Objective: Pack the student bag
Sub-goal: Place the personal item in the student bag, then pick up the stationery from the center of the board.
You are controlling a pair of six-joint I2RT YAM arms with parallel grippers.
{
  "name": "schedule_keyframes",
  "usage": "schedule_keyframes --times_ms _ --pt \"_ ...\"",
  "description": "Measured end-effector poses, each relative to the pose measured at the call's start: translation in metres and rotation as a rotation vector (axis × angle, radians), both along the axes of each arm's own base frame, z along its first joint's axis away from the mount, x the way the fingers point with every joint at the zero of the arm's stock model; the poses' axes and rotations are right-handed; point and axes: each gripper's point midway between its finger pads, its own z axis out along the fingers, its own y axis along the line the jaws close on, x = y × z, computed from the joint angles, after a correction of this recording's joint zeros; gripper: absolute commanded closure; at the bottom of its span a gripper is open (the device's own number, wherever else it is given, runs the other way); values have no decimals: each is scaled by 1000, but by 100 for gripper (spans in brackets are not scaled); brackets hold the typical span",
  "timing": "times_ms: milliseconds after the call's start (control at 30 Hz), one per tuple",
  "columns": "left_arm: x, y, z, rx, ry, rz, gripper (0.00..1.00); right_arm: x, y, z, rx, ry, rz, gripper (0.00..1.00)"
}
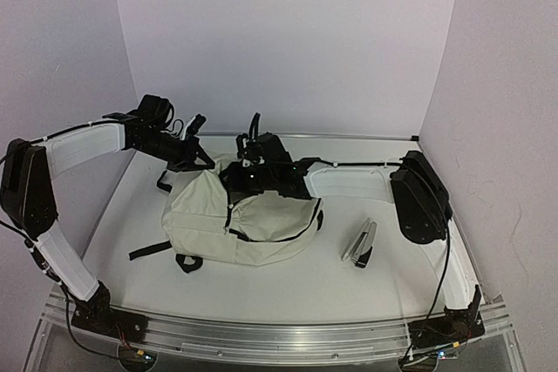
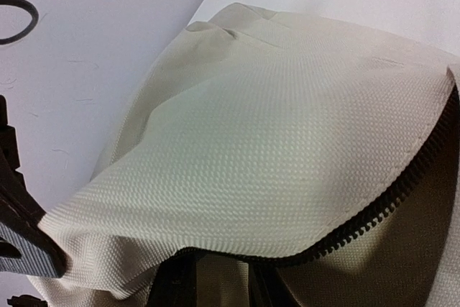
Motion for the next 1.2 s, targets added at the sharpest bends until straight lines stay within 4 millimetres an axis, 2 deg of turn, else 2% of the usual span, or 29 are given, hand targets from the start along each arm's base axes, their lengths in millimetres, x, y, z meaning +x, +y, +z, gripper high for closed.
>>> schedule_keyframes --times_ms 133,267,400,500,600,667,733,800,900,933,1000,1100,1200 --pt "1 1 -1 7 -2 6 100 0 0 1 -6 -22 11 67" --pt "4 3 -4 33 -12 26 100 -11 -16 4 -22 -22 20 50" --pt "7 6 -6 55 -19 43 100 -36 -55 28 -48 -24 12 31" --pt "8 7 -7 62 -22 49 100 -51 -89 64 -60 -45 -33 19" --pt "8 7 -8 68 -24 53 100 -56 -125 94 -73 -59 -126 7" --pt "8 7 -8 68 -24 53 100 -57 -151 99 -98 -41 -196 2" --pt "8 7 -8 68 -24 53 100 -57 -183 89 -143 1 -272 2" --pt "8 7 -8 67 -24 53 100 -54 -216 67 -198 63 -356 2" --pt "8 7 -8 67 -23 53 100 -55 -273 17 -301 184 -493 2" --pt "8 7 -8 67 -23 53 100 -60 -295 -3 -350 233 -541 2" --pt "8 7 -8 67 -23 53 100 -68 -327 -31 -424 305 -614 2" --pt "8 7 -8 67 -23 53 100 -85 -352 -59 -497 378 -674 2" --pt "8 7 -8 67 -23 52 100 -95 -363 -71 -528 415 -707 2"
